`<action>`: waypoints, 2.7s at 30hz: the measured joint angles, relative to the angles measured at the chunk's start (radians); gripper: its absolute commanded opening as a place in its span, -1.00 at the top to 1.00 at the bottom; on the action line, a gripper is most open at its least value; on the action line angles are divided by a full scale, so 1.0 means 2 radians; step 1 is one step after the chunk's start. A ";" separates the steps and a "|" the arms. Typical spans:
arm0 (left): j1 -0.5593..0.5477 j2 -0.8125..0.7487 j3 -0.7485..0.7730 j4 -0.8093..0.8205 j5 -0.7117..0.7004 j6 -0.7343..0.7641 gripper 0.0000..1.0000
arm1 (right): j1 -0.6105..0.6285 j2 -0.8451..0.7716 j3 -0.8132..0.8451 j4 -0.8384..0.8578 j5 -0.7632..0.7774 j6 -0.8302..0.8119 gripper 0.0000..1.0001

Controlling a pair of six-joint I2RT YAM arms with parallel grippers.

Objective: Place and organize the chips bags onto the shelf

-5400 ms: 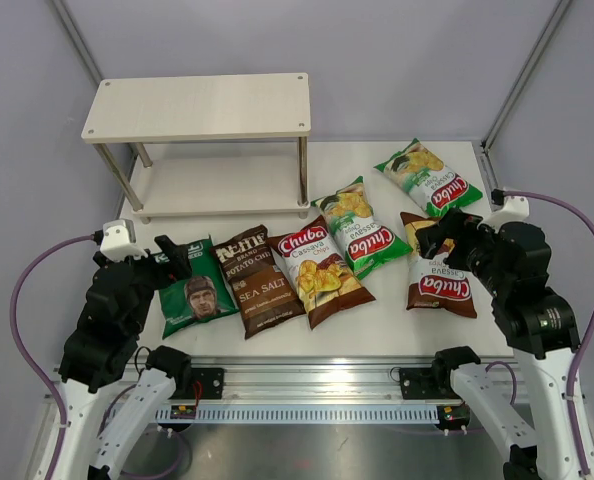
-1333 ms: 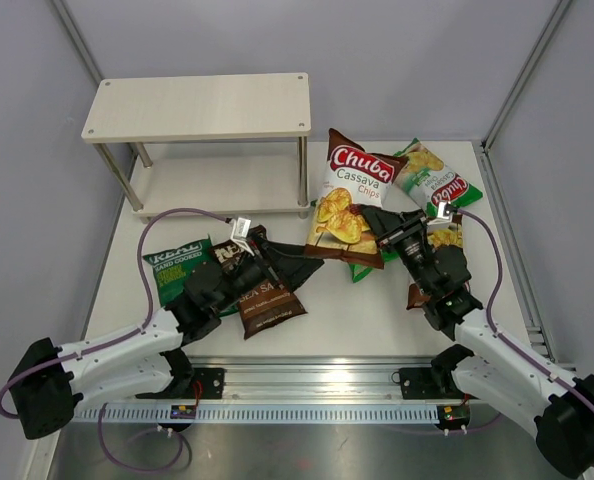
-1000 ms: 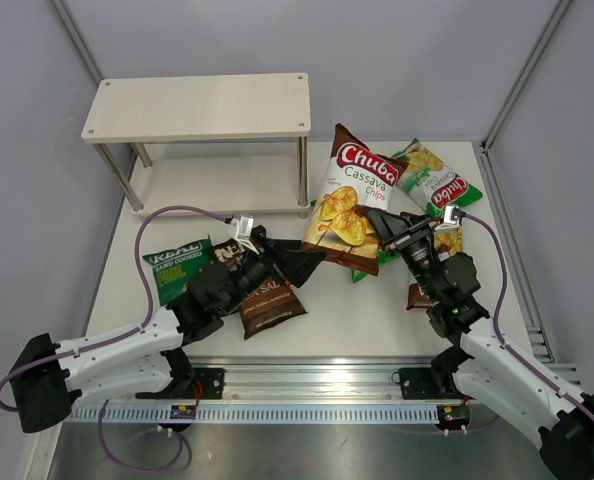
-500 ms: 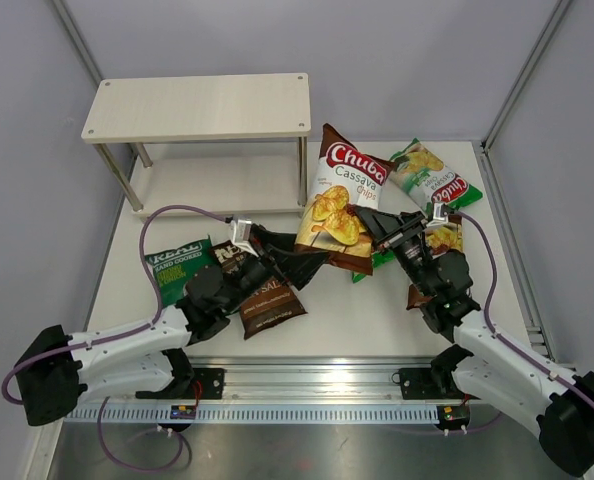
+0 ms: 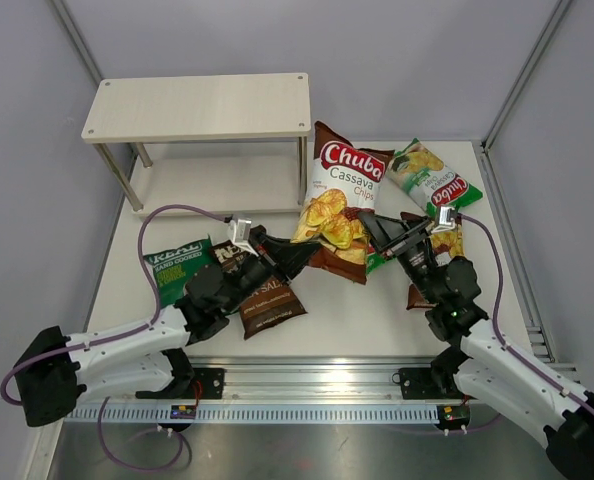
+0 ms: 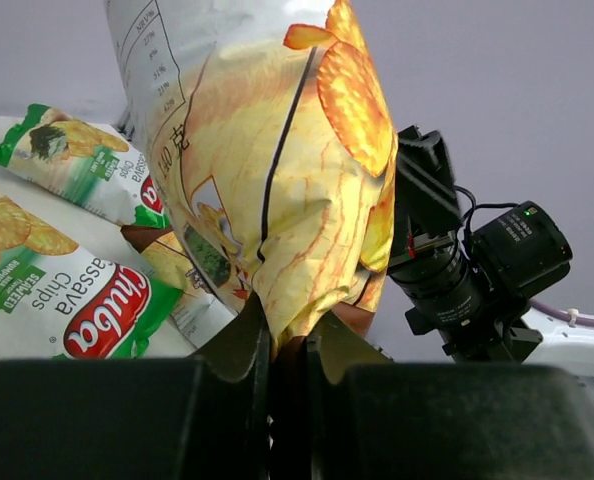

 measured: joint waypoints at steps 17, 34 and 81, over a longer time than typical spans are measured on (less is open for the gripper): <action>0.020 -0.079 0.000 -0.029 0.196 0.030 1.00 | 0.007 -0.148 0.135 -0.313 -0.072 -0.225 -0.99; 0.021 -0.096 0.027 0.027 0.347 -0.004 1.00 | 0.007 -0.224 0.131 -0.382 -0.151 -0.086 -0.99; 0.004 0.002 0.026 0.098 0.113 -0.177 -0.98 | 0.005 -0.126 0.043 -0.047 -0.033 -0.165 0.85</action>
